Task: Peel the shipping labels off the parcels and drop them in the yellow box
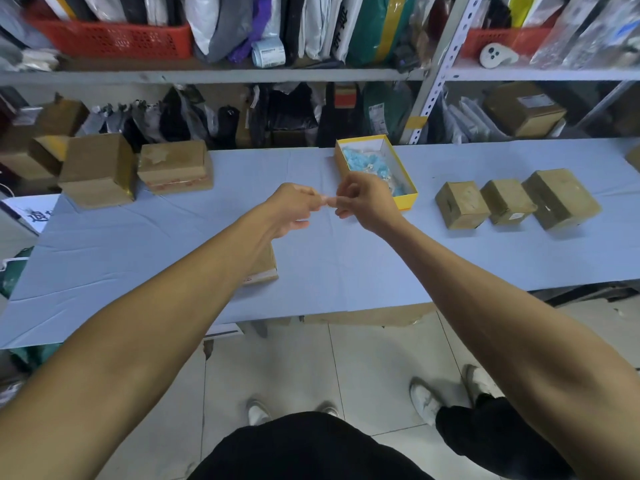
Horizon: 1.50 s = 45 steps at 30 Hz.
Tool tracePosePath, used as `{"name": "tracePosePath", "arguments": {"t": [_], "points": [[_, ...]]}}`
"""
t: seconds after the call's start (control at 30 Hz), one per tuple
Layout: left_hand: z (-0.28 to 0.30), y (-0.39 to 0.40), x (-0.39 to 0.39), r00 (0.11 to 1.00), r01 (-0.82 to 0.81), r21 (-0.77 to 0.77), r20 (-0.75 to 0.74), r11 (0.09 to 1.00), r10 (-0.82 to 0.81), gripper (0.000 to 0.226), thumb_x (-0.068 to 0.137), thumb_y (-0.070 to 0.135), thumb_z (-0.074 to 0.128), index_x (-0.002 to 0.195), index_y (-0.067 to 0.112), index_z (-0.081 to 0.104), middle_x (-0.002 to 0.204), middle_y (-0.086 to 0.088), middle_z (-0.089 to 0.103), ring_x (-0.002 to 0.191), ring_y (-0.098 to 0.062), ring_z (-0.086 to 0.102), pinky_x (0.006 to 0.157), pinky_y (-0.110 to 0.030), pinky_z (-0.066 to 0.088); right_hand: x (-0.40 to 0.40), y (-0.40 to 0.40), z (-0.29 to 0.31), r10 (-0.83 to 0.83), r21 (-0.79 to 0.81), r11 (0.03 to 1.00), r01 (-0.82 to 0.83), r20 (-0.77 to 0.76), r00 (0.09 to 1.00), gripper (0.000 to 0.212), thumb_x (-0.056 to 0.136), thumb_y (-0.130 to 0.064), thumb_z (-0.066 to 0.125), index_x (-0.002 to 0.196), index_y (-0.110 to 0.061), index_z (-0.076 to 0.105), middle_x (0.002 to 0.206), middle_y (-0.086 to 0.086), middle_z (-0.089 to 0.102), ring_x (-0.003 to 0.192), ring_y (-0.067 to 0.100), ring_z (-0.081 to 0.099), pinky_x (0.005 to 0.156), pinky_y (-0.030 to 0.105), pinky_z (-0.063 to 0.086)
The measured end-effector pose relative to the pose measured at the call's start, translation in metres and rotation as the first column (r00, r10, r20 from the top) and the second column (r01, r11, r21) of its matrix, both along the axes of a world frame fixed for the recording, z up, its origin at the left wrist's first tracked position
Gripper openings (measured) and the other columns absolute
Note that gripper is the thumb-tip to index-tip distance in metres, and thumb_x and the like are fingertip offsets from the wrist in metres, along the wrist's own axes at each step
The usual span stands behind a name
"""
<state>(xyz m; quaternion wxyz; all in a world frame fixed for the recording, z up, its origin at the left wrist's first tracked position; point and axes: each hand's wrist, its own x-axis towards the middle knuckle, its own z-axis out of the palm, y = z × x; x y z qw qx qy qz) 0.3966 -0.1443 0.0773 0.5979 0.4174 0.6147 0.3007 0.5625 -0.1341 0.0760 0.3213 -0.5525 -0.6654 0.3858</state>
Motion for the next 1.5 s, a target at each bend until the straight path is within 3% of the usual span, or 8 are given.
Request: {"name": "tracePosePath", "arguments": {"t": [0.27, 0.43, 0.6, 0.77, 1.07, 1.23, 1.33, 1.5], "points": [[0.001, 0.006, 0.011, 0.971, -0.09, -0.105, 0.211, 0.99, 0.111, 0.015, 0.085, 0.005, 0.068, 0.097, -0.004, 0.066, 0.105, -0.018, 0.068, 0.102, -0.028, 0.064, 0.094, -0.044, 0.055, 0.001, -0.007, -0.016, -0.056, 0.06, 0.996, 0.061, -0.08, 0.995, 0.008, 0.089, -0.007, 0.064, 0.089, -0.005, 0.072, 0.078, 0.001, 0.068, 0.067, 0.017, 0.069, 0.072, 0.036, 0.06], [-0.014, 0.011, 0.03, 0.988, -0.155, 0.052, 0.018, 0.986, 0.155, 0.03, 0.077, 0.007, 0.08, 0.098, 0.006, 0.06, 0.096, -0.015, 0.064, 0.088, -0.025, 0.066, 0.084, -0.036, 0.059, 0.02, 0.0, -0.017, -0.184, -0.081, 0.981, 0.174, -0.137, 0.973, 0.029, 0.103, -0.013, 0.039, 0.127, -0.006, 0.054, 0.085, 0.011, 0.069, 0.063, 0.017, 0.069, 0.067, 0.033, 0.061], [-0.022, 0.022, 0.041, 0.892, 0.077, 0.337, -0.443, 0.938, 0.086, 0.017, 0.085, 0.026, 0.074, 0.093, 0.011, 0.074, 0.093, -0.006, 0.071, 0.086, -0.018, 0.063, 0.07, -0.026, 0.047, 0.05, 0.024, -0.024, -0.206, 0.046, 0.978, 0.201, 0.231, 0.951, 0.031, 0.103, -0.027, 0.037, 0.123, -0.012, 0.054, 0.106, 0.016, 0.066, 0.081, 0.034, 0.069, 0.073, 0.051, 0.057], [-0.021, 0.043, 0.057, 0.817, 0.159, 0.377, -0.569, 0.912, 0.093, 0.03, 0.086, 0.046, 0.069, 0.077, 0.017, 0.063, 0.082, -0.002, 0.062, 0.078, -0.02, 0.057, 0.063, -0.03, 0.041, 0.077, 0.05, -0.026, -0.105, 0.124, 0.992, 0.033, 0.631, 0.769, 0.037, 0.1, -0.027, 0.043, 0.132, -0.011, 0.045, 0.128, 0.017, 0.055, 0.112, 0.038, 0.053, 0.086, 0.044, 0.045], [-0.056, 0.117, 0.085, 0.787, 0.302, 0.359, -0.616, 0.883, -0.018, 0.007, 0.088, 0.025, 0.064, 0.094, 0.022, 0.069, 0.097, 0.001, 0.069, 0.093, -0.02, 0.062, 0.076, -0.031, 0.049, 0.092, 0.109, -0.043, -0.04, 0.002, 0.999, 0.054, 0.695, 0.718, 0.043, 0.092, -0.02, 0.049, 0.133, -0.011, 0.043, 0.133, 0.015, 0.042, 0.11, 0.037, 0.053, 0.087, 0.044, 0.048], [-0.073, 0.182, 0.104, 0.819, 0.311, 0.329, -0.569, 0.892, -0.076, 0.023, 0.088, 0.004, 0.053, 0.105, 0.017, 0.063, 0.102, -0.006, 0.065, 0.091, -0.025, 0.06, 0.074, -0.035, 0.051, 0.103, 0.165, -0.049, -0.046, -0.032, 0.994, 0.102, 0.739, 0.672, 0.043, 0.091, -0.018, 0.05, 0.132, -0.007, 0.039, 0.128, 0.018, 0.042, 0.103, 0.042, 0.054, 0.081, 0.047, 0.049], [-0.08, 0.218, 0.116, 0.835, 0.327, 0.297, -0.534, 0.897, -0.128, 0.017, 0.083, 0.007, 0.06, 0.092, 0.022, 0.059, 0.098, -0.004, 0.066, 0.092, -0.026, 0.063, 0.07, -0.029, 0.047, 0.108, 0.196, -0.053, -0.025, -0.059, 0.993, 0.104, 0.751, 0.66, 0.042, 0.091, -0.018, 0.05, 0.129, -0.006, 0.04, 0.126, 0.019, 0.043, 0.103, 0.044, 0.053, 0.082, 0.047, 0.048], [-0.093, 0.273, 0.134, 0.812, 0.337, 0.274, -0.569, 0.901, -0.131, 0.013, 0.086, 0.028, 0.065, 0.095, 0.018, 0.062, 0.097, -0.004, 0.069, 0.092, -0.026, 0.064, 0.08, -0.04, 0.053, 0.11, 0.252, -0.069, 0.008, -0.087, 0.992, 0.088, 0.756, 0.655, 0.042, 0.091, -0.019, 0.051, 0.129, -0.004, 0.042, 0.127, 0.019, 0.042, 0.101, 0.042, 0.054, 0.08, 0.045, 0.047]]}}
